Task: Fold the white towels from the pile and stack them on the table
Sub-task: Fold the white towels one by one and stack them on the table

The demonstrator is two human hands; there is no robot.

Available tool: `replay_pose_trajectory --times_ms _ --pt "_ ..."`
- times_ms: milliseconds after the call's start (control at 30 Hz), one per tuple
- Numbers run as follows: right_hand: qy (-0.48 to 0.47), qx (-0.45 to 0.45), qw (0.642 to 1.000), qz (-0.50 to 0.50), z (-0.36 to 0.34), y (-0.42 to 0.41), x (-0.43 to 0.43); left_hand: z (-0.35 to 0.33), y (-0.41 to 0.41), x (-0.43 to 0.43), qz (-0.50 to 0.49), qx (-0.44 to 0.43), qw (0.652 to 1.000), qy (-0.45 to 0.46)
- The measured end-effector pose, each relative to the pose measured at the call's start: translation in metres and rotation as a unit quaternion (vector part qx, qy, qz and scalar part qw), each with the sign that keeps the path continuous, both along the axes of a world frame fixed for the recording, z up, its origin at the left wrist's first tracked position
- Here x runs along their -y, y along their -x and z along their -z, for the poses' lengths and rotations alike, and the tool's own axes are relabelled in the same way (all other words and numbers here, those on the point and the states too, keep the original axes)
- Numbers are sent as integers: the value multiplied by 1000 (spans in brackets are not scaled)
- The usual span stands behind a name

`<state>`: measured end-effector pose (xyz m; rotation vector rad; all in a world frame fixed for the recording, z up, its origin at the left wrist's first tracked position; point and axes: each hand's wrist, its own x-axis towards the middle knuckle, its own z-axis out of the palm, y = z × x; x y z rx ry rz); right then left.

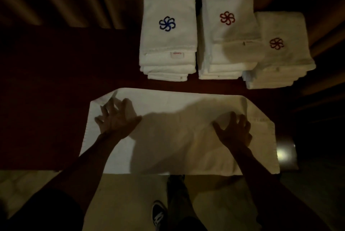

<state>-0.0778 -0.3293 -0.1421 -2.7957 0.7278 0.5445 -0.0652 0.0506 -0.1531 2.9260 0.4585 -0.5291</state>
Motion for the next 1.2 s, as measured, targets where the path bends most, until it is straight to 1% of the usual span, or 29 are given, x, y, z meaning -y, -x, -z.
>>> replay_pose_trajectory --times_ms 100,333,433,567,700,833,1033,1133,1200 --pt "-19 -23 1000 0 -3 -16 6 -3 -7 -9 -2 -12 1000 6" --pt "-55 -39 997 25 0 -40 -7 -6 -25 -25 -28 -40 998 44" --pt "-61 -52 996 37 7 -46 -10 -6 -25 -27 -35 -61 996 64" --pt "-64 -51 996 30 10 -50 -7 -7 -31 -26 -36 -61 995 68" --pt "-59 -42 997 19 9 -48 -4 -1 -30 -27 -23 -35 998 51" --pt "-54 -17 998 7 -1 -42 -4 -6 -19 -15 -13 -4 998 64" --pt "-73 44 996 -22 -19 -19 3 -17 0 9 2 -22 998 66" --pt "-89 51 994 -38 -28 -1 10 -26 10 25 21 -26 997 73" --pt "-95 45 994 -31 -35 15 15 -33 17 38 42 -27 996 80"
